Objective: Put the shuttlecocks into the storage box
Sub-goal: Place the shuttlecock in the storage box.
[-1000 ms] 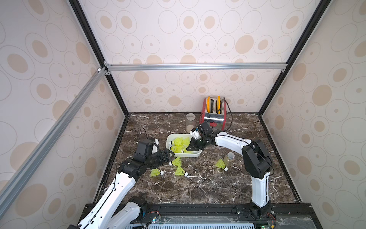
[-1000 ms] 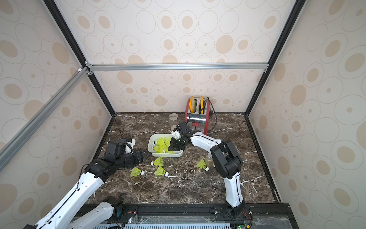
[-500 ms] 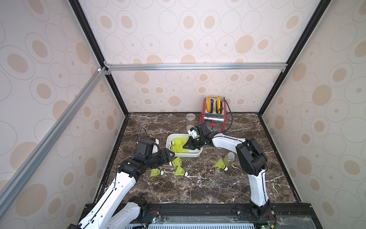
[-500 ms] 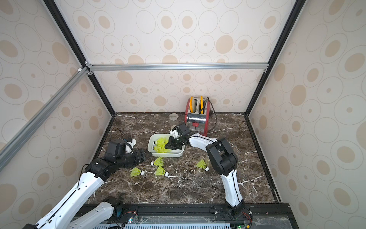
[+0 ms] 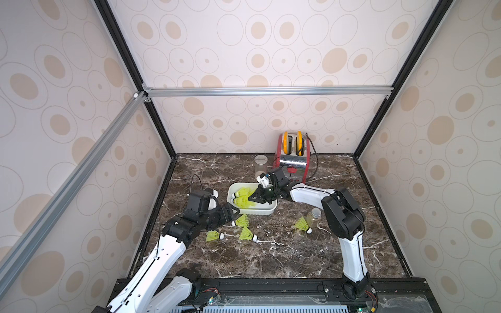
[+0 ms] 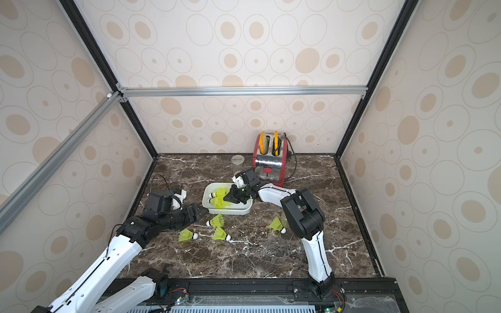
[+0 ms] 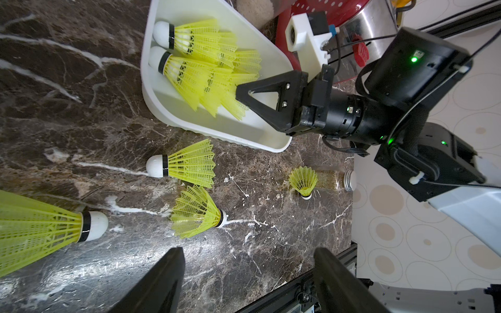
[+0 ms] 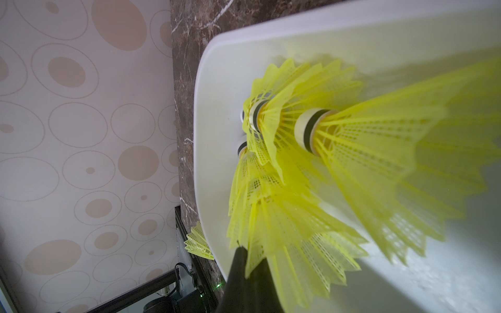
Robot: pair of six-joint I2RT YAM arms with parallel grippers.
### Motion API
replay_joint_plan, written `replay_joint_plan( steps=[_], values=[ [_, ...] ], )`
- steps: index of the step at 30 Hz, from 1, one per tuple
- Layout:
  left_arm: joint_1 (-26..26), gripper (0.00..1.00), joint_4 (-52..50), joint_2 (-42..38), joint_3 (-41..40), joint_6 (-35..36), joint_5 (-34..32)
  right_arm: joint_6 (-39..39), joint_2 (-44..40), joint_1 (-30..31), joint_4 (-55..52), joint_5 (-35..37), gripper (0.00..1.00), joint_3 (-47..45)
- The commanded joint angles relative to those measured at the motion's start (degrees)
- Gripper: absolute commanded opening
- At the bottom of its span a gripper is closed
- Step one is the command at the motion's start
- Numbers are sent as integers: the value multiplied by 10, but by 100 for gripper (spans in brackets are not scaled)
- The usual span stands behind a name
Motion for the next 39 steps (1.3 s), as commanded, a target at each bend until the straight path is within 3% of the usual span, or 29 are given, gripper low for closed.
replay_joint_plan(
  steps=[1, 17, 21, 24, 28, 39],
  values=[
    [-4, 78, 7, -7, 15, 3, 1, 9, 20, 2, 10, -7, 0, -13],
    [-4, 77, 8, -9, 12, 1, 1, 41, 40, 11, 35, -7, 0, -5],
    [-4, 77, 9, -9, 12, 1, 2, 26, 23, 11, 14, 5, 23, -6],
    [-4, 77, 9, -10, 11, 0, 2, 10, 3, 11, -5, 17, 34, -6],
    [-4, 78, 8, -14, 9, 0, 2, -11, -21, 9, -35, 29, 41, 1],
    [-4, 78, -3, -29, 2, 0, -7, -109, -91, 8, -169, 82, 47, 33]
  ],
)
